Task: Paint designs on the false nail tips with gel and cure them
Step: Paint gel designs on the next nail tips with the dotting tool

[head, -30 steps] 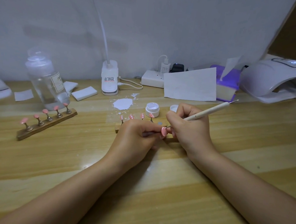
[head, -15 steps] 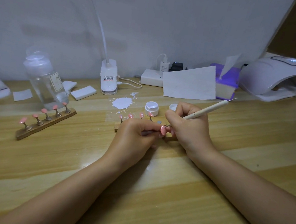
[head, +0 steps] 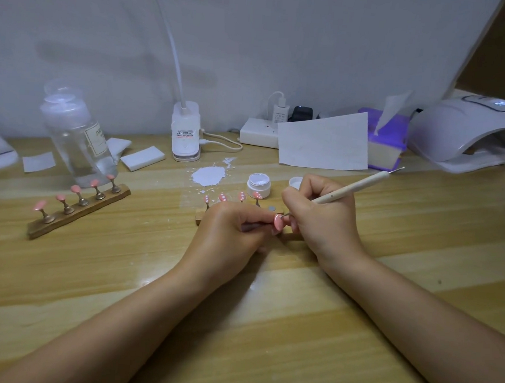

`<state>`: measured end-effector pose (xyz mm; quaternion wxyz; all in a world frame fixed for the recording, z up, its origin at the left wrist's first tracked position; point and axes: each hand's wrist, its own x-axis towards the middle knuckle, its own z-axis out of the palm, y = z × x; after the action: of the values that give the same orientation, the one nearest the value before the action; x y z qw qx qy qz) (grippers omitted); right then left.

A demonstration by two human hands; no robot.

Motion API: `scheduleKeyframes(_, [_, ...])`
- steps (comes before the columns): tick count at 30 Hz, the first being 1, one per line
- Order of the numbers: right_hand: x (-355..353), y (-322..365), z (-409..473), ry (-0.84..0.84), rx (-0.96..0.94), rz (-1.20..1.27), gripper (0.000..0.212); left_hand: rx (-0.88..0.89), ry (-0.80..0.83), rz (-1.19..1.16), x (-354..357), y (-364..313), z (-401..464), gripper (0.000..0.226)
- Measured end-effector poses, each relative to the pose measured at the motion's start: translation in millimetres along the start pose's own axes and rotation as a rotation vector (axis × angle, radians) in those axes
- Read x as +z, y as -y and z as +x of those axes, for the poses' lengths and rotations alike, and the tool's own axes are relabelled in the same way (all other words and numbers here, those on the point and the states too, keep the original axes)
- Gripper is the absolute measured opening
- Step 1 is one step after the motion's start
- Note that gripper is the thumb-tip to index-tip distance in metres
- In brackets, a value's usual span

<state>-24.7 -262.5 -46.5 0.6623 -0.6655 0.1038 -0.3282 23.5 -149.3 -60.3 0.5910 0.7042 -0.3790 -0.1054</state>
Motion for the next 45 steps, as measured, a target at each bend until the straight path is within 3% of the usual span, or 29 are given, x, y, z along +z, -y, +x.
scheduleKeyframes(30, [-0.4, 1.0, 0.5, -0.042, 0.006, -0.01, 0.041, 0.026, 0.0, 0.018, -1.1, 2.3, 0.1, 0.026])
scheduleKeyframes(45, [-0.1, 4.1, -3.3, 0.023, -0.033, -0.058, 0.04, 0.035, 0.004, 0.032, -1.6, -0.2, -0.1, 0.038])
